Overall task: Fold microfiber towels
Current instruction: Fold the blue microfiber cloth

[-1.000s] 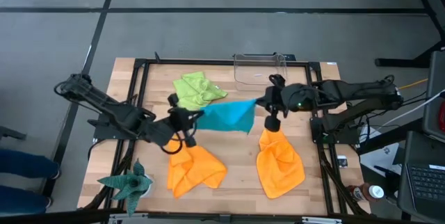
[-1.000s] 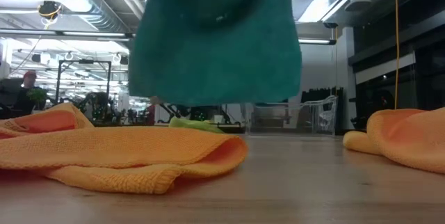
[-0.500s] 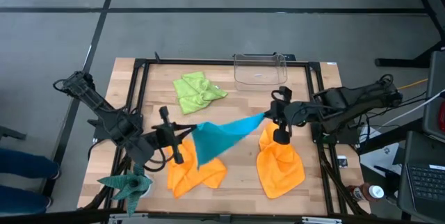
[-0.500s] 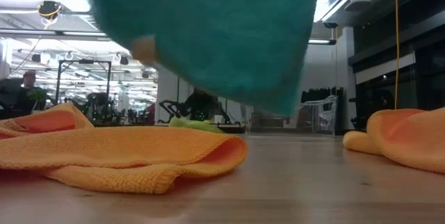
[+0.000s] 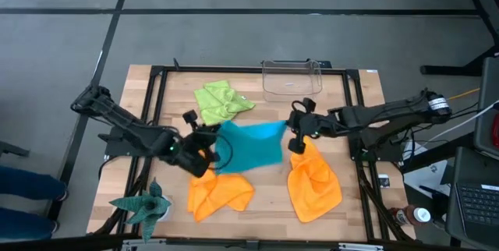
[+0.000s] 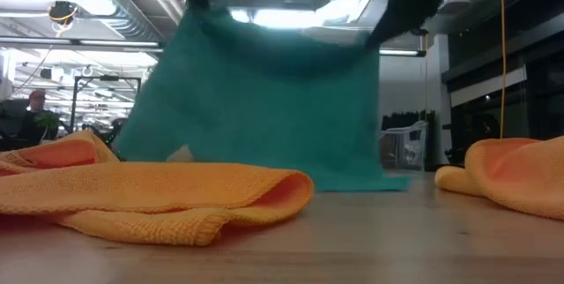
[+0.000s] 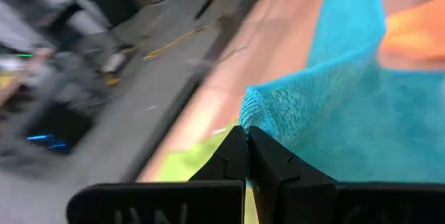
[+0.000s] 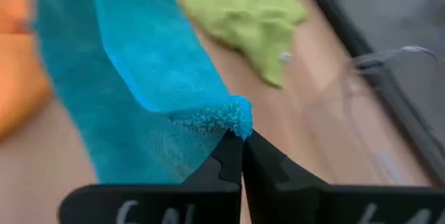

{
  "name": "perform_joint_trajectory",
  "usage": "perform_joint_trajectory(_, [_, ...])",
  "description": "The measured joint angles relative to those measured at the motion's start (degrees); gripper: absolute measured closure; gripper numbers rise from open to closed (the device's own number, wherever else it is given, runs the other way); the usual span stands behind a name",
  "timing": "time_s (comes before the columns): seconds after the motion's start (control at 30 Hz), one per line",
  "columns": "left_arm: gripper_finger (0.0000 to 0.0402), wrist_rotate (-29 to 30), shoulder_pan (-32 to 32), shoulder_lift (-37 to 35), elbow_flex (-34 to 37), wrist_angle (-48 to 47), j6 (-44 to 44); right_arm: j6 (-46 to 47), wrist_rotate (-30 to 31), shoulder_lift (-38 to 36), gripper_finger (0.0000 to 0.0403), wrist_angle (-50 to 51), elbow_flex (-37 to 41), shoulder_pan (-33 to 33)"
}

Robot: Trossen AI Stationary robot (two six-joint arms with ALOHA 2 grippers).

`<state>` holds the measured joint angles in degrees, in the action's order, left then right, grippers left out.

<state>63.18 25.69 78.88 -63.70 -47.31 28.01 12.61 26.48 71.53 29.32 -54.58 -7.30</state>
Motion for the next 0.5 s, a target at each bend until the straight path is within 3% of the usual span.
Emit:
perform_joint_trajectory(0.1, [0.0401,0.3,-4.9,1.3,1.1,-1.8,-3.4,-2.1,1.0,0.0,0.0401,-6.7,4.7,4.2])
perform_joint_trajectory(0.27, [0.0401,-1.8,-12.5,2.1,7.8,4.9,-8.6,-4.1,0.8,0.2,0.0401,-17.1,10.2,9.7])
perform_joint_trajectory(0.5, [0.0401,-2.4,-14.6,2.1,11.9,11.0,-12.1,-5.4,-1.2,2.7,0.0401,-22.1,12.4,12.9])
